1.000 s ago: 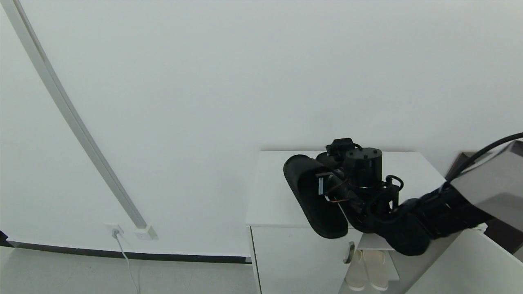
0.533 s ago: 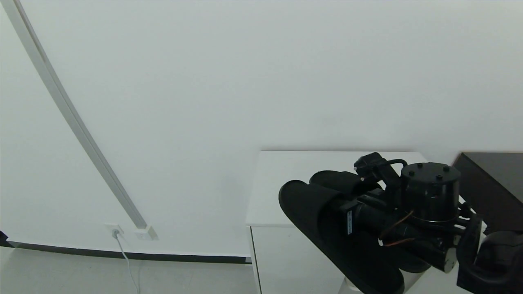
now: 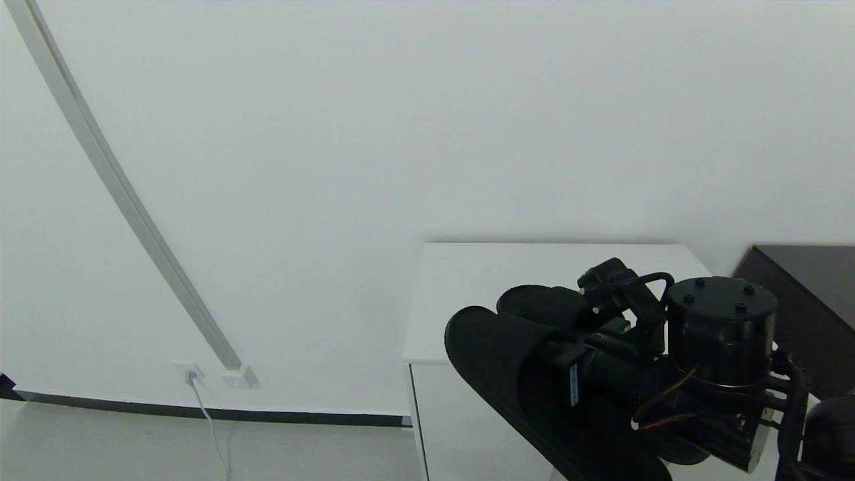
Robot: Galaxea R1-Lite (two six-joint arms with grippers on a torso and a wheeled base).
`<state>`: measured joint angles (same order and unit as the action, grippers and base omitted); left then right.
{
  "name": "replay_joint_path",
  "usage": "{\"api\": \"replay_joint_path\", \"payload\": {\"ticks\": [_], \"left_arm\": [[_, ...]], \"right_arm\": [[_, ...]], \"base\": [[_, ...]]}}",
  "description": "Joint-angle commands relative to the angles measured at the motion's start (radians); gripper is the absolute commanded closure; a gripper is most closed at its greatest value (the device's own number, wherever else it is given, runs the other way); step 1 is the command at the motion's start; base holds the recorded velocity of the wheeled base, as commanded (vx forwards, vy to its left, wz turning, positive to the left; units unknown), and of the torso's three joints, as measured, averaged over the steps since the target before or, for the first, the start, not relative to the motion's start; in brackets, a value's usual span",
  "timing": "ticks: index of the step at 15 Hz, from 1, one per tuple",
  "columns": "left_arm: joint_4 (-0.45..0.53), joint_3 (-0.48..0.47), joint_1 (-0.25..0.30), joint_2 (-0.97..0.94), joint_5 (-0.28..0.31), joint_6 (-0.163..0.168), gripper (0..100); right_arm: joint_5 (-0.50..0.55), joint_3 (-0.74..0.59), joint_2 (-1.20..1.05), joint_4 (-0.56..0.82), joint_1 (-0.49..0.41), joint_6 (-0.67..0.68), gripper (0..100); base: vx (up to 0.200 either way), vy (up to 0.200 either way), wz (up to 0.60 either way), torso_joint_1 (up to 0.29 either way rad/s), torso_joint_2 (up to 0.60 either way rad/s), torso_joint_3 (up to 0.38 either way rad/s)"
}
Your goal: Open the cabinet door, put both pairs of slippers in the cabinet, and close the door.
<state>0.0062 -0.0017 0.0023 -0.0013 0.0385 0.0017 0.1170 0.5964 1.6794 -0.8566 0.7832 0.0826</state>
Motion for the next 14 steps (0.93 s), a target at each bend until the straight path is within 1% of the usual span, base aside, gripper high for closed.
{"api": "replay_joint_path", "payload": {"ticks": [1,14], "left_arm": [[0.0,0.0,0.001,0.001,0.0,0.0,100],[0.0,0.0,-0.001,0.001,0.0,0.001,100]], "right_arm": [[0.001,-0.001,0.006,-0.001,0.005,0.0,100],[0.001,-0.023,0.011,-0.007,0.01,-0.021,100]], "base": [[-0.2,0.0,0.0,0.012,0.01,0.002],[0.0,0.0,0.0,0.0,0.0,0.0]]}}
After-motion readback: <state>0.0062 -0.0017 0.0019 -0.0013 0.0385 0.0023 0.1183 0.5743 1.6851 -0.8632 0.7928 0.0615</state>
